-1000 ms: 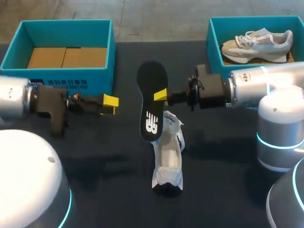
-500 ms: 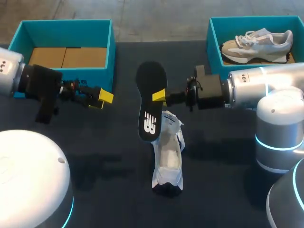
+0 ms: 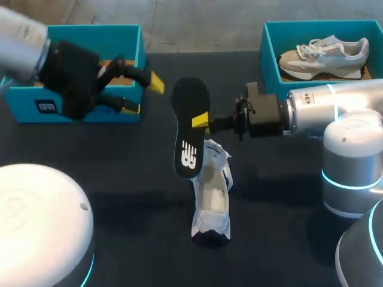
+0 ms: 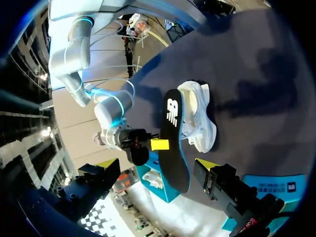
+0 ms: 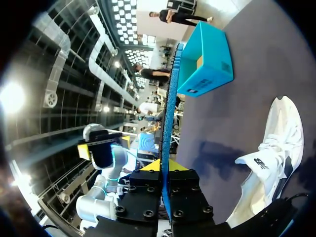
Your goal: Take the shoe out of the shoebox, open the shoe tongue, remove and reinsert the insole, then place the shoe into the shoebox
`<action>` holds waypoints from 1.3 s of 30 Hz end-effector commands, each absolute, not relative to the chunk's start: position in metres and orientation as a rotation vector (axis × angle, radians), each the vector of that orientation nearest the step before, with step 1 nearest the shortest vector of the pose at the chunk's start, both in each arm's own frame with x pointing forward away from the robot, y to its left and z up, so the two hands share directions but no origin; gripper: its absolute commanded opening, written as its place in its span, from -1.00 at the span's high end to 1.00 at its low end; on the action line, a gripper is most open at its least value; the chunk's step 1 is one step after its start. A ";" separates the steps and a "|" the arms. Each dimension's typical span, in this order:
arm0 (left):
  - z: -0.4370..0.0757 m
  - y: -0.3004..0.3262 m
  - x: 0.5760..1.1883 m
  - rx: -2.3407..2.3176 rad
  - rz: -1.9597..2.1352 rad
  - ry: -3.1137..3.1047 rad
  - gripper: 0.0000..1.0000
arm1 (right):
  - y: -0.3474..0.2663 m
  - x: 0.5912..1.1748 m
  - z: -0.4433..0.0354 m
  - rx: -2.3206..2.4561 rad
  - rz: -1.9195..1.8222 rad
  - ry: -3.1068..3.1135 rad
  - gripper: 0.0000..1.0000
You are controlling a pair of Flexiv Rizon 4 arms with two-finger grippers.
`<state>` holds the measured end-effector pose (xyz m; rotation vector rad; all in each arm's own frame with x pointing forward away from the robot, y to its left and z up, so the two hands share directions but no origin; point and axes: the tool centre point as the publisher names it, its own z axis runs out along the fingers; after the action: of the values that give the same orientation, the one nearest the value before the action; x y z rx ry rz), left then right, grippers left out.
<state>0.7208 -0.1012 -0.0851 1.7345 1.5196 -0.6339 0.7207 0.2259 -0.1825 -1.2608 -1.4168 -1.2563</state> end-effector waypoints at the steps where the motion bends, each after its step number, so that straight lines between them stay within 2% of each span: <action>1: -0.070 -0.127 0.736 1.984 -0.439 1.762 -1.00 | 0.228 0.720 -0.182 -1.265 -1.259 -1.417 1.00; 14: -0.053 -0.145 0.749 2.217 -0.303 1.895 -1.00 | 0.228 0.720 -0.182 -1.265 -1.259 -1.417 1.00; 29: -0.052 -0.169 0.750 2.232 -0.073 2.139 -1.00 | 0.228 0.720 -0.182 -1.265 -1.259 -1.417 1.00; 39: -0.051 -0.161 0.746 2.251 -0.009 2.160 -1.00 | 0.228 0.720 -0.182 -1.265 -1.259 -1.417 1.00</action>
<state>0.7471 -0.1611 -0.0556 2.2074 2.1164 -0.1194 0.7207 0.2259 -0.1824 -1.2609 -1.4167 -1.2564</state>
